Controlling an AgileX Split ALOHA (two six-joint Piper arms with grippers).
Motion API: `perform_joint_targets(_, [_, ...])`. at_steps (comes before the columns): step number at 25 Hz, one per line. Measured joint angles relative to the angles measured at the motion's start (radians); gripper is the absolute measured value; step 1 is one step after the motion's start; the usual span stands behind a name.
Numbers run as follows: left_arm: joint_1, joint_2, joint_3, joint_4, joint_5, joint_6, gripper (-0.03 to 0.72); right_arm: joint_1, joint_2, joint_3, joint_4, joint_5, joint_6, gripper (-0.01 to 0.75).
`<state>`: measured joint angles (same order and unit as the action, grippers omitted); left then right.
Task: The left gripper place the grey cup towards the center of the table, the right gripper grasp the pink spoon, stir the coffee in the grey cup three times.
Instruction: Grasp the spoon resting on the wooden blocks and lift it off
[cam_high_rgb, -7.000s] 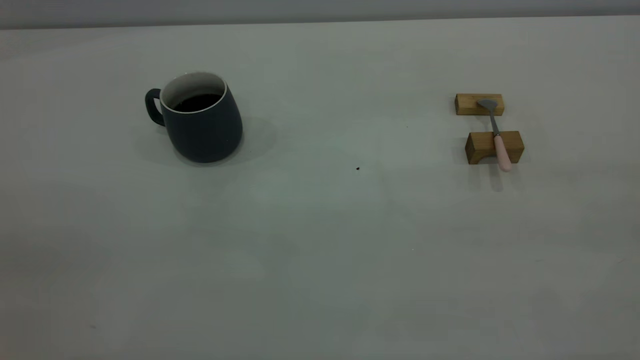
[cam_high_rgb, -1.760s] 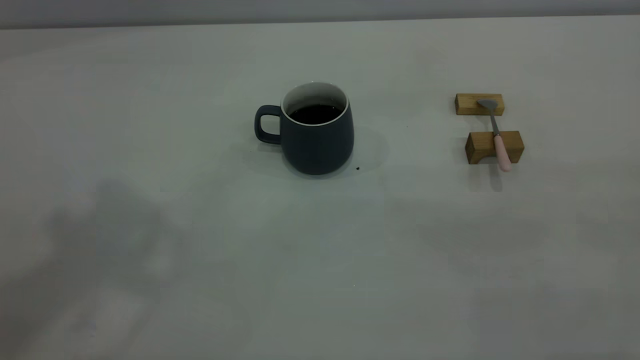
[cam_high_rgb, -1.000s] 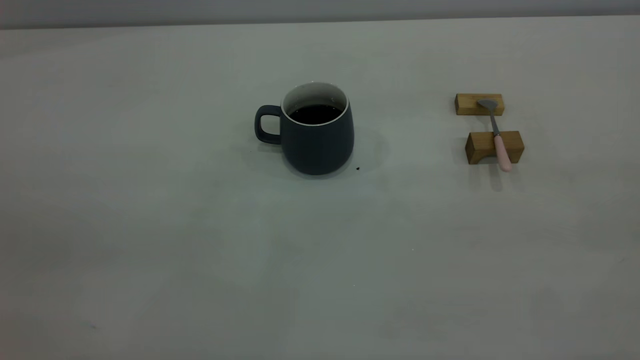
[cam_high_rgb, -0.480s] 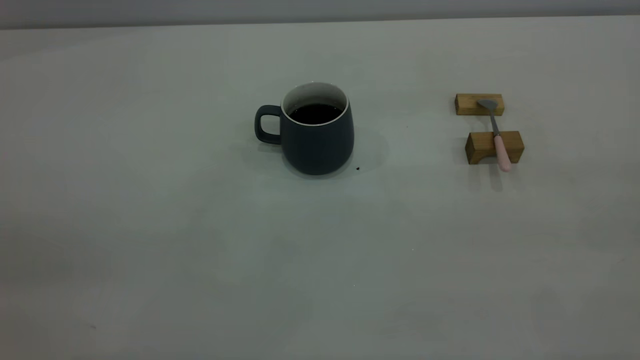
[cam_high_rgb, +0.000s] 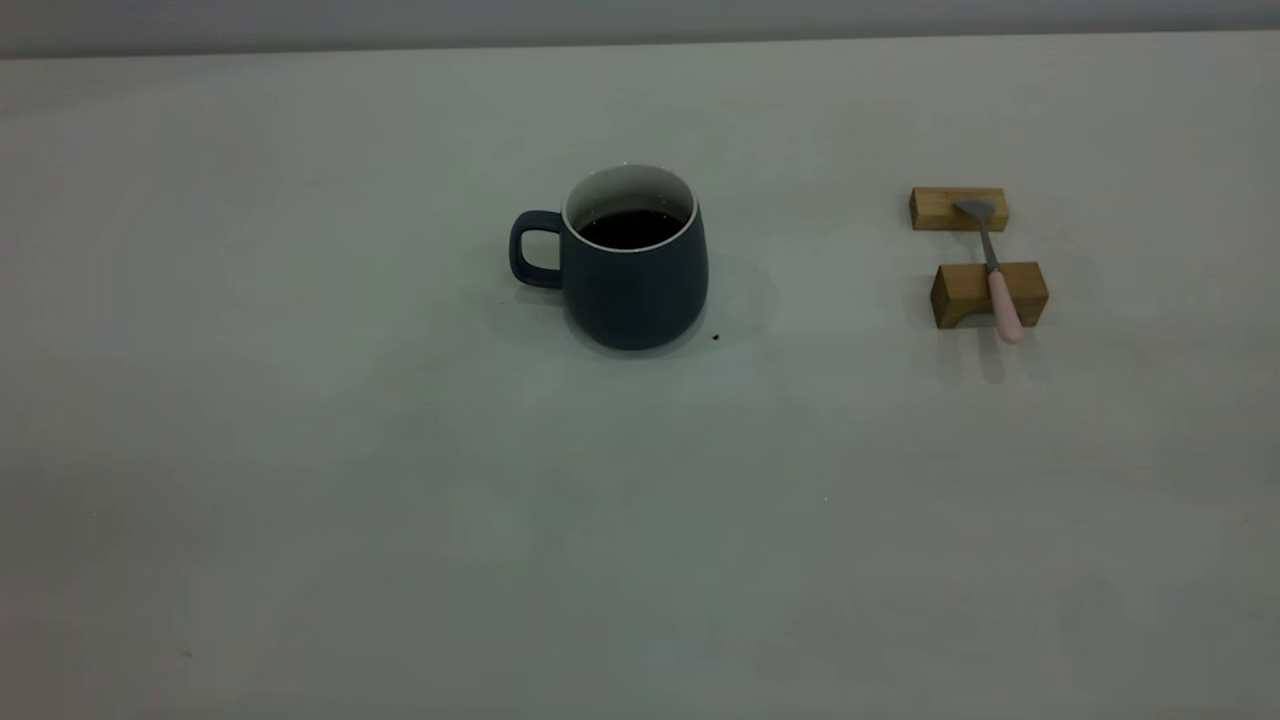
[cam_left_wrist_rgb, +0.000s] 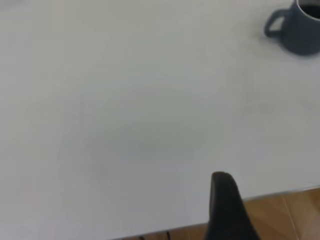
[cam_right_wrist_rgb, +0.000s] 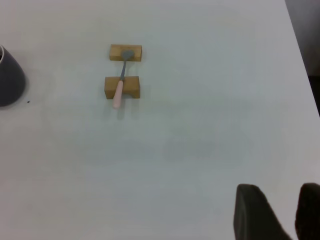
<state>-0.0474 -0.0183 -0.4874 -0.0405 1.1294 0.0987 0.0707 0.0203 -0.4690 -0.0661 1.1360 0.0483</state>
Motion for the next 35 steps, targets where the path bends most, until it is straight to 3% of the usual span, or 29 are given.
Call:
perform_joint_targets(8, [0.019,0.000,0.000,0.000,0.001,-0.001,0.519,0.000,0.097,-0.060,0.096,-0.078,-0.030,0.275])
perform_joint_targets(12, [0.019,0.000,0.000,0.000,0.001,-0.001,0.519,0.000,0.292,-0.096,0.149,-0.224,-0.094,0.384])
perform_joint_targets(17, [0.019,-0.001,0.000,0.000,0.001,-0.001,0.519,0.000,0.589,-0.101,0.353,-0.431,-0.218,0.543])
perform_joint_targets(22, [0.019,-0.001,0.000,-0.001,0.001,-0.002,0.519,0.000,0.931,-0.103,0.599,-0.555,-0.464,0.583])
perform_joint_targets(27, [0.019,-0.001,0.000,-0.001,0.001,-0.002,0.519,0.000,1.279,-0.203,0.692,-0.575,-0.588,0.583])
perform_joint_targets(35, [0.019,-0.001,0.000,-0.001,0.001,-0.002,0.519,0.000,1.743,-0.500,0.701,-0.495,-0.561,0.583])
